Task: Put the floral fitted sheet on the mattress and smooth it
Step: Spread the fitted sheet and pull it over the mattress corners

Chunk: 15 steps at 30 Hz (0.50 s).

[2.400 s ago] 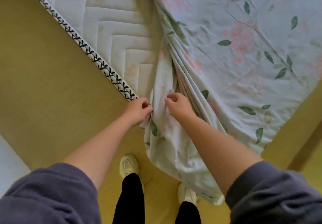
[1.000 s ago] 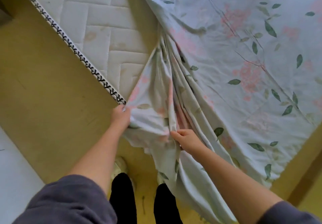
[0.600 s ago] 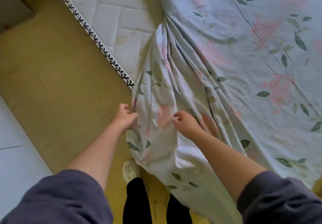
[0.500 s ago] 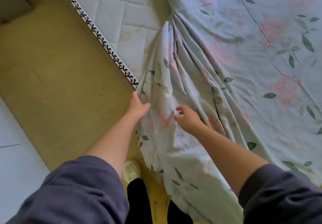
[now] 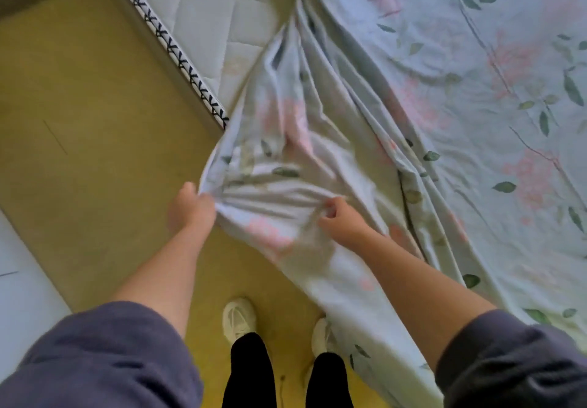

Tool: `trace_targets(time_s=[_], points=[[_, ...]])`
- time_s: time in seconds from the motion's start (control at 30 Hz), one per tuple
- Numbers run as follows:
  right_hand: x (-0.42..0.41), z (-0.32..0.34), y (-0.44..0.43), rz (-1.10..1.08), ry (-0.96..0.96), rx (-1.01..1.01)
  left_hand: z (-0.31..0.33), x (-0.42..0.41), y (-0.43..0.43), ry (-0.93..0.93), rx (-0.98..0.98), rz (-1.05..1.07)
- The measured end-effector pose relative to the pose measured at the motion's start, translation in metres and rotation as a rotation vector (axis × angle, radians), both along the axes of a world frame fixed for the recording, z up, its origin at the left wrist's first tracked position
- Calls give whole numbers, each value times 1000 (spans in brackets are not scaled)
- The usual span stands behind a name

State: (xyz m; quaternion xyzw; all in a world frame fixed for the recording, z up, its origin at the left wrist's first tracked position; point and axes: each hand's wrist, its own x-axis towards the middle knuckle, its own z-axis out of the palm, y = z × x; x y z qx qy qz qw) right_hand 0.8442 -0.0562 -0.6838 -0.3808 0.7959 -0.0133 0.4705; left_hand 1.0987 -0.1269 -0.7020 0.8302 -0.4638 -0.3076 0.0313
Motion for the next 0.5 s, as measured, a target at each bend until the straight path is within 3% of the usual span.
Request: trace_targets(time_s=[0.17,0.37,0.5], points=[[11,14,-22,-45,-25,20,8,36,-18,-44,306,-121],[18,26,-71,-10,9,-40,34,-16,-69,75,143,-298],[13,26,-117,16,24,-103,42,-37,-106,18,64,-419]])
